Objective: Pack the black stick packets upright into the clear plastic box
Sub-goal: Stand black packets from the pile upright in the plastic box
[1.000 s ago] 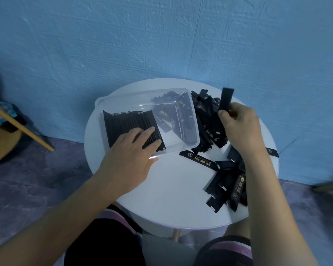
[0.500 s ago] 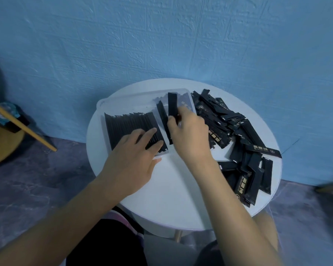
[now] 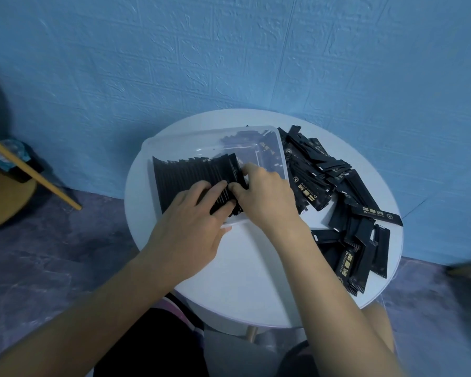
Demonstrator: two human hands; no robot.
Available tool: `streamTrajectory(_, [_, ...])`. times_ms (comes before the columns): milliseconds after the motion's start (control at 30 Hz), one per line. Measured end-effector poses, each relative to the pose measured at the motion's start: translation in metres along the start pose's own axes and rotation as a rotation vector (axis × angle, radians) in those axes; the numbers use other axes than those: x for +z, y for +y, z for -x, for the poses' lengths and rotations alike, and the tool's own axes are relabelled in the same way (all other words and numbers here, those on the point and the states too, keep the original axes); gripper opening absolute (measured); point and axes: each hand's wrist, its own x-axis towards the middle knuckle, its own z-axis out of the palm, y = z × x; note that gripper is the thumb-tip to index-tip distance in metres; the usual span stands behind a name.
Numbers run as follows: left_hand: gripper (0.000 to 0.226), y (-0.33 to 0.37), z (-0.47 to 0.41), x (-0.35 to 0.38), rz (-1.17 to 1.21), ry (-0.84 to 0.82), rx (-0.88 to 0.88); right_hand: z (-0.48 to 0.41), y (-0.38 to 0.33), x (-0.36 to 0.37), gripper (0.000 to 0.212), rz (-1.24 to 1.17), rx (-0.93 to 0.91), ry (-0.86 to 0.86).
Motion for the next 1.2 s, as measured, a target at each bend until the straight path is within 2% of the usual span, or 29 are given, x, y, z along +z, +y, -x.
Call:
streamTrajectory(167, [0.047, 0.001, 0.001, 0.003, 0.040, -0.009, 0.026, 0.000, 0.003, 0.002, 0.020, -0.062, -0.022, 0.040])
streamTrajectory(400, [0.050, -0.002, -0.002, 0.002, 0.066, -0.040, 0.038, -0.002, 0.004, -0.001, 0.032, -0.122, -0.024, -0.009])
streamTrajectory(567, [0.051, -0.001, 0.000, 0.003, 0.061, -0.022, 0.043, -0.001, 0.007, -0.003, 0.031, -0.157, -0.033, -0.068])
streamTrajectory(900, [0.055, 0.008, 0.003, 0.003, 0.030, -0.010, 0.017, 0.001, 0.005, -0.001, 0.035, -0.143, -0.080, -0.037])
streamTrajectory(1200, [0.054, -0.004, -0.004, -0.001, 0.027, -0.053, 0.057, 0.001, 0.010, -0.006, 0.037, -0.199, -0.063, -0.142])
